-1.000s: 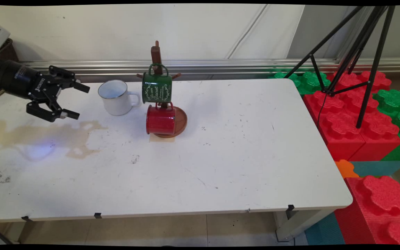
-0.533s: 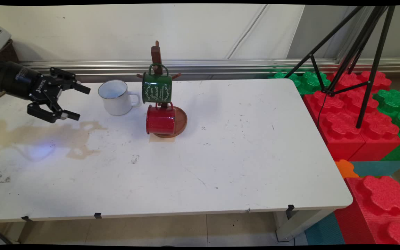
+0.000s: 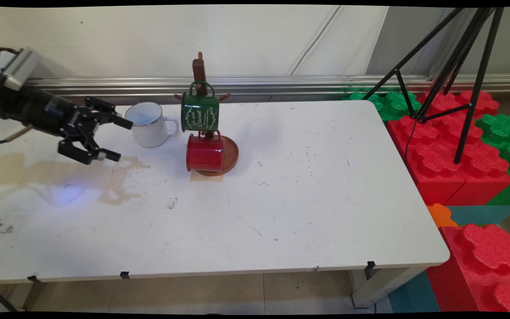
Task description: Pick up the red mug from the rack
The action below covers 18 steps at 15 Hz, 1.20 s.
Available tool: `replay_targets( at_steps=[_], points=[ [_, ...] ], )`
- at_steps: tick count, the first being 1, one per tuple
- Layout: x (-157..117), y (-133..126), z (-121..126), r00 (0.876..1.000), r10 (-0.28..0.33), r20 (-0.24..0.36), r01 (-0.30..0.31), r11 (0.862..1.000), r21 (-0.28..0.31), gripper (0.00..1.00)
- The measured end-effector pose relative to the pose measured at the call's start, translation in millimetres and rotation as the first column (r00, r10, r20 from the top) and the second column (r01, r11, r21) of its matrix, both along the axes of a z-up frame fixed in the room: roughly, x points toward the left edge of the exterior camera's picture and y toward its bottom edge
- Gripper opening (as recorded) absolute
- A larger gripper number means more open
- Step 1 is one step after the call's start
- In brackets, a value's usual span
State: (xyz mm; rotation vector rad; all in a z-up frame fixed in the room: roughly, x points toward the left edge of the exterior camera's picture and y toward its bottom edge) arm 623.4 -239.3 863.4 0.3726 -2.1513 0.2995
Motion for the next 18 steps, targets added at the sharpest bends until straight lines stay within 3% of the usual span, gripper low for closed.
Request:
replay_targets(
  at_steps=[18],
  points=[
    [-49.2,-46.5,-75.1,0.999,-0.02,-0.043,0.023,0.997,0.069,1.0]
  ],
)
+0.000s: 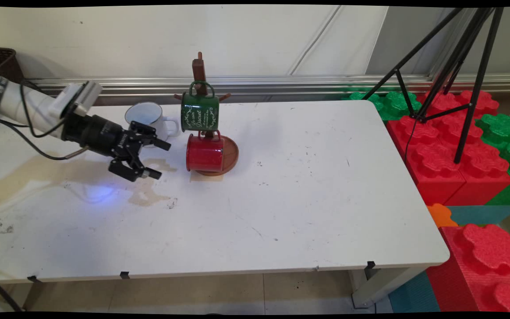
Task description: Pick up the red mug from the rack
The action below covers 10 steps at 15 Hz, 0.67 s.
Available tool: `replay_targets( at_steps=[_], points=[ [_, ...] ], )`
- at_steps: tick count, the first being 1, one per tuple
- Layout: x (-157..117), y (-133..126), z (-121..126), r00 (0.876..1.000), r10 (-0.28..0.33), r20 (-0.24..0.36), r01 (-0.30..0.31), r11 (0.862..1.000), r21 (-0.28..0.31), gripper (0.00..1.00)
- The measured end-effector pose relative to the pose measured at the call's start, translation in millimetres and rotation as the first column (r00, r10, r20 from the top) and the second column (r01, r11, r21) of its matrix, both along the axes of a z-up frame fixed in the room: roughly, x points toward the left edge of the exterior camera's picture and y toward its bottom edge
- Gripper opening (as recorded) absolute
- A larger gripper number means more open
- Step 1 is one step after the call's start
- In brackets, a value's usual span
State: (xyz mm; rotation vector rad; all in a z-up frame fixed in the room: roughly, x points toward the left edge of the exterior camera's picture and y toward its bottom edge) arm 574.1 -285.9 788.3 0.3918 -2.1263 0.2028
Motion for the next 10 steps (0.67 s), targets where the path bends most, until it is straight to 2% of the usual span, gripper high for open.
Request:
replay_targets(
  at_steps=[7,10],
  points=[
    [-12.1,-14.8,-22.5,0.999,0.017,-0.029,-0.016,0.999,0.031,1.0],
    [-17.0,-20.5,-29.9,0.997,0.044,-0.07,-0.041,0.998,0.048,1.0]
  ],
)
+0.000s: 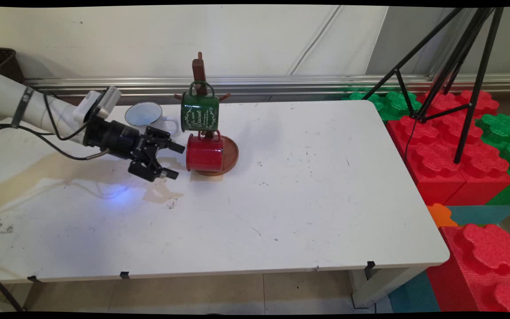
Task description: Pick up the red mug from the rack
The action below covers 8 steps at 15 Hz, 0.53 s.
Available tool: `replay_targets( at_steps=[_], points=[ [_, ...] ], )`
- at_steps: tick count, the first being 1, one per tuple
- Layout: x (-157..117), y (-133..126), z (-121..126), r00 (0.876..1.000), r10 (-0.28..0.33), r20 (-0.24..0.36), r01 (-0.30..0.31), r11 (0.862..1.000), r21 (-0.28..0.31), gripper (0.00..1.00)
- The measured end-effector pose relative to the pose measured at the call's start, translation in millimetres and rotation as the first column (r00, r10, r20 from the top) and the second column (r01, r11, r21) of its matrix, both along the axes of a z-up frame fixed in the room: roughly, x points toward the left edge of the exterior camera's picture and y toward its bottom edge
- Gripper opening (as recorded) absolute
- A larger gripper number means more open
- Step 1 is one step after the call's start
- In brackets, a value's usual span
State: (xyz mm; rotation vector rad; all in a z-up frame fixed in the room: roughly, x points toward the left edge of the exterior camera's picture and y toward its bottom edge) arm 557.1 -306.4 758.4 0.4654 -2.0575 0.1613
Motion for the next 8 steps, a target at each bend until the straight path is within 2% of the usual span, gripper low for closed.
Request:
replay_targets(
  at_steps=[8],
  points=[
    [-12.0,-11.2,-17.7,0.993,0.075,-0.091,-0.073,0.997,0.029,1.0]
  ],
)
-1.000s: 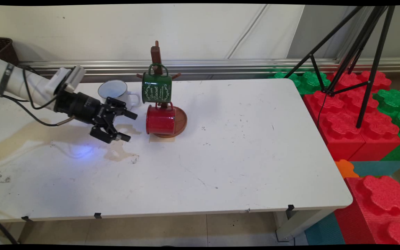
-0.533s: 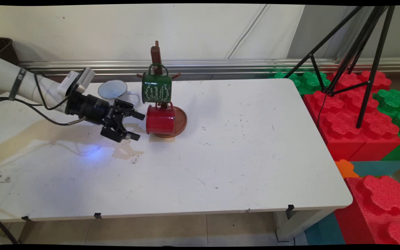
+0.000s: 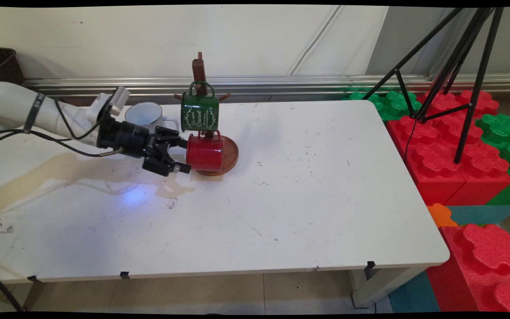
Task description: Pick up the red mug from the rack
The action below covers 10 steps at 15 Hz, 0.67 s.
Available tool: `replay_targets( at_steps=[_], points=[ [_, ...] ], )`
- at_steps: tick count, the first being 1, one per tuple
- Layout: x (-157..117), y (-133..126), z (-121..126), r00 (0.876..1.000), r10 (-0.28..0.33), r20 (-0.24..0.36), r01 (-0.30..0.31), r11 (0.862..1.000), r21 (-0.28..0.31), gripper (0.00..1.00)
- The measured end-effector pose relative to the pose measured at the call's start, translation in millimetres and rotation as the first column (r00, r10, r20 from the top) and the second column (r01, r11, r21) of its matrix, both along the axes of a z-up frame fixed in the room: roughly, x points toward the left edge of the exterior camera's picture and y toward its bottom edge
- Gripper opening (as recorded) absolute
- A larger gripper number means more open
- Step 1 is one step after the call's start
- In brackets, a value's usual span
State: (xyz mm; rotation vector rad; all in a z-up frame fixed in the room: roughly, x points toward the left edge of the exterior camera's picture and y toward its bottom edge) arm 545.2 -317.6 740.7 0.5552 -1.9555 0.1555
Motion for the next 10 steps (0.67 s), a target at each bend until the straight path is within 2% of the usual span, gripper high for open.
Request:
replay_targets(
  at_steps=[10],
  points=[
    [-11.6,-6.8,-29.8,0.996,0.075,-0.057,-0.074,0.997,0.029,1.0]
  ],
)
